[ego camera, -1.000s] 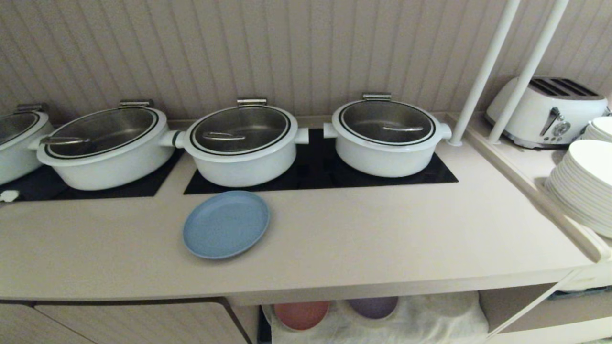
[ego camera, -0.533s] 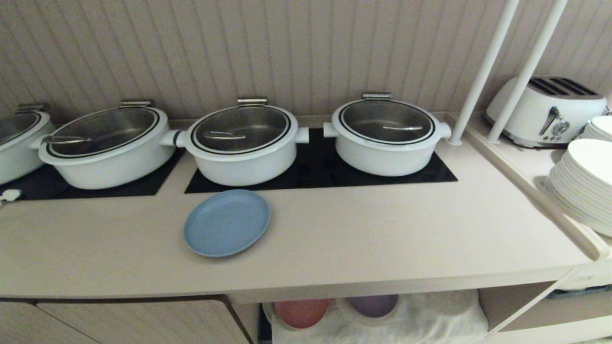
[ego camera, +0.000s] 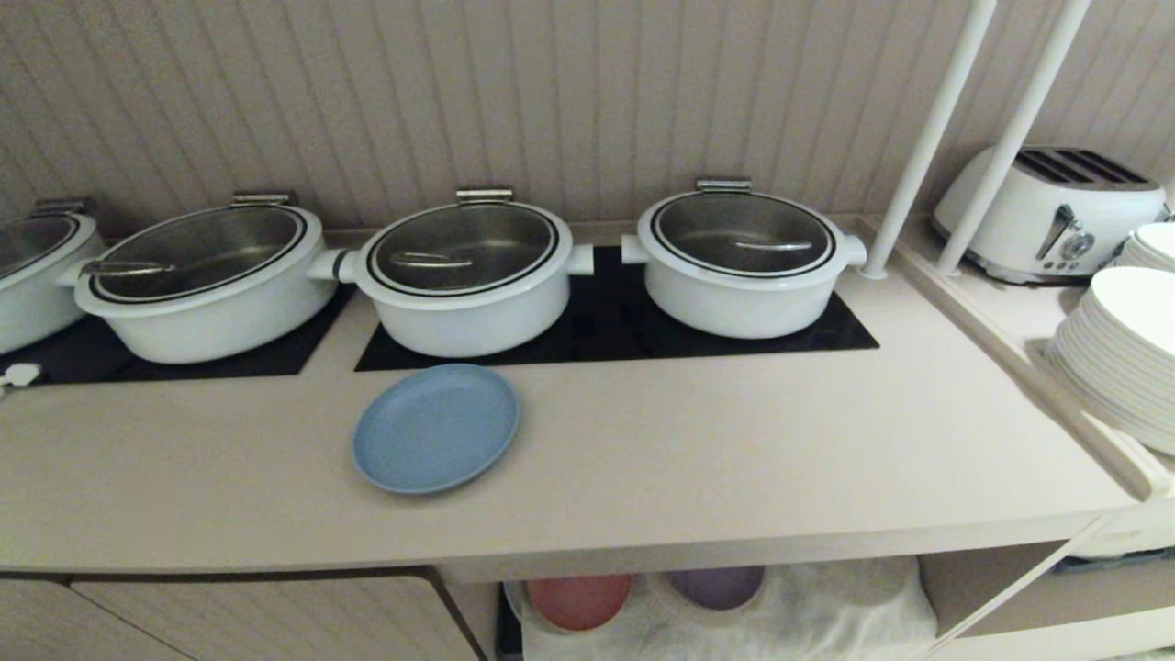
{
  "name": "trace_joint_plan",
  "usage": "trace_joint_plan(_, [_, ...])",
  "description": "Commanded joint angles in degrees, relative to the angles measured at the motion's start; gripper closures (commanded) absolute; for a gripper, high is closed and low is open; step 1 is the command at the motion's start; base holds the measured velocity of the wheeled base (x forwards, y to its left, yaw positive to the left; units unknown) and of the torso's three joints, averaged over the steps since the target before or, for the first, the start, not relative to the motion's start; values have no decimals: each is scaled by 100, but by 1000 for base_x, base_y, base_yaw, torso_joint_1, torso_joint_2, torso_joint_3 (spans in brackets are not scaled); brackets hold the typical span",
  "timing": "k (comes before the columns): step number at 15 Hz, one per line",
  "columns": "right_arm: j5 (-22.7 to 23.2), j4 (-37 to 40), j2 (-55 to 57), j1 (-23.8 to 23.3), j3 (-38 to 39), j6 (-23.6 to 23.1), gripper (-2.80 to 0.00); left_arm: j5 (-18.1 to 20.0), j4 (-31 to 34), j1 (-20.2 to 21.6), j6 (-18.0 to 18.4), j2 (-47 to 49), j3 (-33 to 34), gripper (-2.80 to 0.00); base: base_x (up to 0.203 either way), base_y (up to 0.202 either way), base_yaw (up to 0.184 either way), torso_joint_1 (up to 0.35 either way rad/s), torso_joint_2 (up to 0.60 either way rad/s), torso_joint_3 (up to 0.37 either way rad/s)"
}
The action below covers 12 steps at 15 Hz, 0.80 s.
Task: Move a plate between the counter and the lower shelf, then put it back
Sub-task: Pick up the plate
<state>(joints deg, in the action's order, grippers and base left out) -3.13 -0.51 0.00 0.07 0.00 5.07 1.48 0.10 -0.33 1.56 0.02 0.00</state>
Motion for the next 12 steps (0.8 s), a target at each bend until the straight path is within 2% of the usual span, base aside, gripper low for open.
trace_joint_plan(1, [-3,-2,0,1,0,3,0,2,-1,-2,11,-2,0,0,0,0,0,0,0,0])
trace_joint_plan(6, [-3,-2,0,1,0,3,0,90,50,-2,51,-2,-189,0,0,0,0,0,0,0])
trace_joint_plan(12, [-3,-2,0,1,0,3,0,264,1008,-2,83,98,-1104,0,0,0,0,0,0,0])
